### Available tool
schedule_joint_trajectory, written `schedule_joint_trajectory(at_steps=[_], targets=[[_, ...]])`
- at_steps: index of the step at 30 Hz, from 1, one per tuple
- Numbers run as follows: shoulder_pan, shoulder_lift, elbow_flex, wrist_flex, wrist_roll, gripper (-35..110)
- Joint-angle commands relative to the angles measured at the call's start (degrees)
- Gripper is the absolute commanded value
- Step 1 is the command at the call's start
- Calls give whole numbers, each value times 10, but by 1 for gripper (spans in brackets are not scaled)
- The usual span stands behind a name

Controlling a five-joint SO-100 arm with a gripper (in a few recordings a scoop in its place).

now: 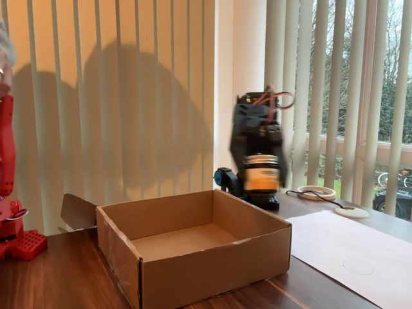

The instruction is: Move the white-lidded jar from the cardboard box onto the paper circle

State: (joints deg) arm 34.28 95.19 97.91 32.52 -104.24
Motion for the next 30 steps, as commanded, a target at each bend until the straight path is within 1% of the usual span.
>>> schedule_joint_trajectory(at_steps=[1,8,14,17,21,30], targets=[[-83,91,20,-43,-4,4],[-200,82,106,-93,0,4],[-253,66,178,-133,-13,5],[-265,55,200,-138,-28,4],[-273,31,233,-177,-40,4],[-271,-60,229,-236,-63,4]])
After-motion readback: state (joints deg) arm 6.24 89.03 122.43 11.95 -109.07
